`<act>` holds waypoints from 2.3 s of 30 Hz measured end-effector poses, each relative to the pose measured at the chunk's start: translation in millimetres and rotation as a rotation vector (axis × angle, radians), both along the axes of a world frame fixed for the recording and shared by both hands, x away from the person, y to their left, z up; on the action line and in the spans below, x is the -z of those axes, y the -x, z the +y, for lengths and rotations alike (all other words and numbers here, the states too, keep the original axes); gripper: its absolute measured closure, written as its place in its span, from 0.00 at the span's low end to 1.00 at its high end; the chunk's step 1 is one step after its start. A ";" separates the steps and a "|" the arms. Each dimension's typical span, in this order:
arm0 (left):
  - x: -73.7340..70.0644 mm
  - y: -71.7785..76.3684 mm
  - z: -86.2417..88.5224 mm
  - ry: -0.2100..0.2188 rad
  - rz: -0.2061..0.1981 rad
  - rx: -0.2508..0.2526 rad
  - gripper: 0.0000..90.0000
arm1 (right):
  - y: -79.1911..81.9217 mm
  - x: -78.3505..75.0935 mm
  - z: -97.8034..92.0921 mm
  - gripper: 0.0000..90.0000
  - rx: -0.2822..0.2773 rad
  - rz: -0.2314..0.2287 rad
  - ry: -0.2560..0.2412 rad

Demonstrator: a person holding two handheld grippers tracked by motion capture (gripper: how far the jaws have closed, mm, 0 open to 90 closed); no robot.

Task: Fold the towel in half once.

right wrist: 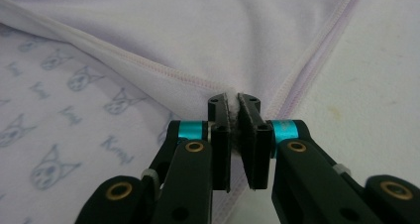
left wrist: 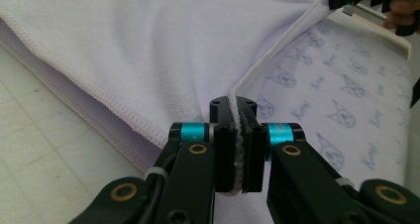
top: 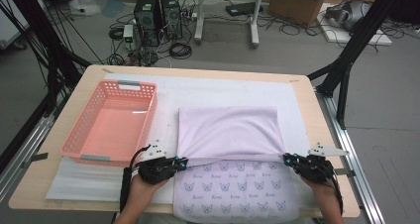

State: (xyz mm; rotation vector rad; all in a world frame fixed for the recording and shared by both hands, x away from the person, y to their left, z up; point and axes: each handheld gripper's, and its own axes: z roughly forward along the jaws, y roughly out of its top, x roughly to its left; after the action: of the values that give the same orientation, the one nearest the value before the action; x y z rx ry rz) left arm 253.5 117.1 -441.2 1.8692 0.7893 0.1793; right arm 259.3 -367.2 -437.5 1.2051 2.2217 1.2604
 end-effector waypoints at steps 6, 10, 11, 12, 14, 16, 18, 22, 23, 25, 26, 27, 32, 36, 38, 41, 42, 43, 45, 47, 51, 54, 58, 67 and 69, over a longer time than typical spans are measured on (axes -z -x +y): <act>-3.2 15.5 2.2 0.019 -0.003 0.013 0.95 | 24.1 -5.8 -6.0 0.93 -0.019 -0.006 -0.025; -1.6 22.6 2.8 0.014 0.012 0.020 0.94 | 39.4 -8.5 -11.1 0.93 -0.020 -0.016 -0.026; -1.3 23.6 2.8 0.014 0.014 0.020 0.94 | 43.0 -8.3 -11.7 0.93 -0.020 -0.006 -0.028; -1.2 25.2 2.7 0.015 0.017 0.022 0.95 | 45.0 -7.7 -12.1 0.93 -0.024 -0.008 -0.022; -1.9 29.1 2.7 0.017 0.020 0.028 0.95 | 50.8 -7.4 -12.8 0.93 -0.026 -0.003 -0.019; -3.4 33.7 3.8 0.020 0.023 0.036 0.95 | 56.5 -8.1 -13.6 0.93 -0.029 0.001 -0.026; -5.6 39.2 5.4 0.026 0.025 0.040 0.96 | 61.4 -9.8 -14.4 0.93 -0.034 -0.007 -0.029; -11.5 51.8 8.2 0.037 0.028 0.059 0.96 | 73.7 -15.5 -15.3 0.93 -0.049 -0.008 -0.030; -13.0 56.2 8.8 0.042 0.028 0.066 0.96 | 76.2 -16.3 -15.4 0.93 -0.052 -0.011 -0.025; -14.1 63.2 9.8 0.036 0.029 0.079 0.96 | 84.4 -17.8 -15.9 0.93 -0.065 -0.010 -0.019; -14.2 67.1 9.8 0.035 0.032 0.085 0.96 | 88.0 -18.2 -16.2 0.93 -0.069 -0.009 -0.020; -14.1 71.2 9.6 0.031 0.036 0.093 0.96 | 92.0 -18.6 -16.5 0.93 -0.074 -0.001 -0.018; -9.3 88.5 9.9 0.005 0.059 0.134 0.96 | 108.9 -16.9 -19.0 0.94 -0.089 0.033 -0.006; 0.1 86.5 9.2 -0.007 0.083 0.136 0.84 | 112.5 -9.3 -17.8 0.90 -0.100 0.074 0.023; -0.9 76.3 10.4 0.018 0.086 0.089 0.55 | 108.4 -6.9 -17.1 0.75 -0.085 0.074 0.014; -5.6 59.5 13.5 0.047 0.043 0.044 0.45 | 99.2 -11.0 -17.4 0.68 -0.067 0.049 -0.016; -6.1 54.0 14.0 0.055 0.040 0.032 0.45 | 93.5 -12.7 -16.7 0.67 -0.054 0.034 -0.021; -6.5 44.5 14.7 0.061 0.031 0.016 0.44 | 89.5 -13.4 -16.6 0.67 -0.044 0.028 -0.023; -6.4 32.0 15.0 0.062 0.026 -0.020 0.44 | 76.3 -14.1 -15.4 0.67 -0.011 0.012 -0.027; -4.7 18.9 14.5 0.064 0.012 -0.054 0.45 | 61.9 -13.8 -12.2 0.68 0.023 0.000 -0.025; -3.3 -6.8 11.8 0.051 0.004 -0.101 0.49 | 26.5 -7.0 -1.9 0.68 0.115 0.025 0.026; -3.5 -22.7 10.1 0.043 -0.006 -0.127 0.49 | 3.3 -0.7 7.3 0.63 0.178 0.048 0.070; -3.1 -43.3 8.7 0.029 -0.011 -0.189 0.48 | -24.8 10.6 15.4 0.66 0.224 0.101 0.066; -3.0 -69.3 2.1 0.002 -0.018 -0.225 0.49 | -8.0 7.2 7.5 0.96 0.251 0.123 0.072; -2.7 -74.5 -1.1 -0.004 -0.007 -0.231 0.48 | -0.6 6.1 3.8 0.96 0.256 0.127 0.084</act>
State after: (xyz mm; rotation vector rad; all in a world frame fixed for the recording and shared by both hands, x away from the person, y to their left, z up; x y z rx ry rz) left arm 328.0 116.0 -438.5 1.7768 1.0001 0.3323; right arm 259.9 -363.4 -443.6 1.5161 2.0981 1.0073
